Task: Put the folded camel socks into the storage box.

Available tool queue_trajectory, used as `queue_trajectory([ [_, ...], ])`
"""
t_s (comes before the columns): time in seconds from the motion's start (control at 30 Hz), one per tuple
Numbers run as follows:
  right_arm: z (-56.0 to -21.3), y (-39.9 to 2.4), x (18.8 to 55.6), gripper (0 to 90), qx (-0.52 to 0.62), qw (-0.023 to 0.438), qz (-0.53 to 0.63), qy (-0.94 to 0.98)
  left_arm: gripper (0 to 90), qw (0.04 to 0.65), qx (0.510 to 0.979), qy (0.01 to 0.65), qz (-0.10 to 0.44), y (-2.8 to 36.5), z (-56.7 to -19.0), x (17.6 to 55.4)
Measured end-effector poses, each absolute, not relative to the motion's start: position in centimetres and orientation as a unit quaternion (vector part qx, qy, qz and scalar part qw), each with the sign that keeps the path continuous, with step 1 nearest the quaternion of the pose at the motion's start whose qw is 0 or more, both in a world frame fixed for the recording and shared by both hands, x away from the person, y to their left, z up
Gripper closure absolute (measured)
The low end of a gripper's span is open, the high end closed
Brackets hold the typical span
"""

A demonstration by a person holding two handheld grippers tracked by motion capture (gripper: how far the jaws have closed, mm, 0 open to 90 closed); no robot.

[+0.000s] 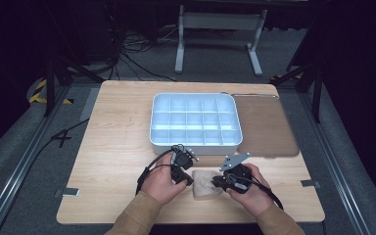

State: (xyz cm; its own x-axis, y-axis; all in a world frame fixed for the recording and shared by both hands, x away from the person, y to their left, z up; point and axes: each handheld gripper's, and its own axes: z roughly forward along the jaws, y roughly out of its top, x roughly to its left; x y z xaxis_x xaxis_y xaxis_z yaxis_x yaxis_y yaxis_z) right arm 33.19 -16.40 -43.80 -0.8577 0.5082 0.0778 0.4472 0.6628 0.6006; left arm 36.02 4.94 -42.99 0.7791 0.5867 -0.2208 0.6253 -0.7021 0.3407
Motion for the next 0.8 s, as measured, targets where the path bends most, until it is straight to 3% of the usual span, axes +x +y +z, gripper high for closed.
queue_trajectory([
  [0.33,-45.2,-15.8,33.4,85.0,0.271,0.032,0.303,0.913,71.9,0.194,0.920,0.335,-0.054,5.4,-44.1,36.2],
  [0.8,-45.4,-15.9,33.2,85.9,0.268,0.036,0.302,0.914,78.1,0.190,0.930,0.312,-0.046,4.4,-44.6,36.0],
])
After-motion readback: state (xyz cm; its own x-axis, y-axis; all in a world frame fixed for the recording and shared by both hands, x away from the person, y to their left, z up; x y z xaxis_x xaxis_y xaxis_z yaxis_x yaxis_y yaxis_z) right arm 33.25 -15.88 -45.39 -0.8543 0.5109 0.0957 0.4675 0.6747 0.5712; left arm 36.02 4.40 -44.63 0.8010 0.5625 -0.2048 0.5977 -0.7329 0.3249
